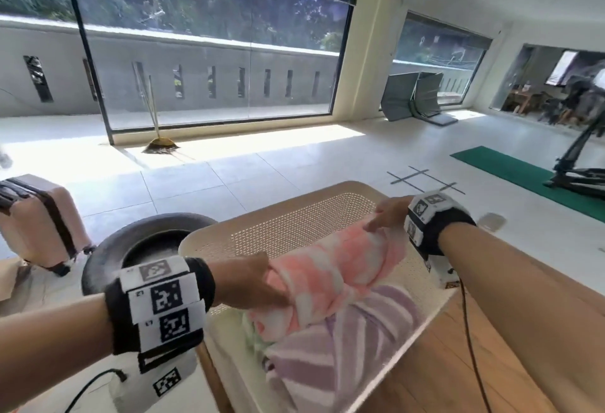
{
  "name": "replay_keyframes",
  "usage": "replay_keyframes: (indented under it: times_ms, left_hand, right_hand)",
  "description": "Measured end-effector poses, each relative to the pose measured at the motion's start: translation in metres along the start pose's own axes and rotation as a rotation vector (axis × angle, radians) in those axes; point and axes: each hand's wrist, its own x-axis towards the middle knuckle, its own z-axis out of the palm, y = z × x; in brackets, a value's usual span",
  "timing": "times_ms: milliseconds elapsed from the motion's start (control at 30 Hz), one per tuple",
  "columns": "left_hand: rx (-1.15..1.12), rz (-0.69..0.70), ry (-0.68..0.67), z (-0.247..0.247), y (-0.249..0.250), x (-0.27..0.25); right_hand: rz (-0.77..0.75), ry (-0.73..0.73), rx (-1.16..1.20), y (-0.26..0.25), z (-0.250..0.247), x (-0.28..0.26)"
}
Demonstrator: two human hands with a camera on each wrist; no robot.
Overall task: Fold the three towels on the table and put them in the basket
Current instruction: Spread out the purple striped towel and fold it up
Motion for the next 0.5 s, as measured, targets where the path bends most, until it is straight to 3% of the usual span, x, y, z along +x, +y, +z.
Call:
replay_keyframes:
  times_ms: [100,167,267,500]
  left_hand:
    - [0.208,0.034,-0.088,0.008,-0.001,0.011]
    - [0.324,0.057,-0.156,0.015,-0.004,0.017]
    - [0.4,0.092,-0.179,0.017,-0.009,0.02]
    - [0.383,0.14,0.011,0.0,0.001,0.011]
  right_hand:
    - [0.033,0.003,-0.139,-0.004,0.026,0.023]
    - [0.009,-0.084,-0.205,-0.013,0.04,0.028]
    - [-0.004,-0.109,-0.279,-0.022,0.046,0.029]
    - [-0.009,-0.057,-0.087,-0.014,0.029,0.01]
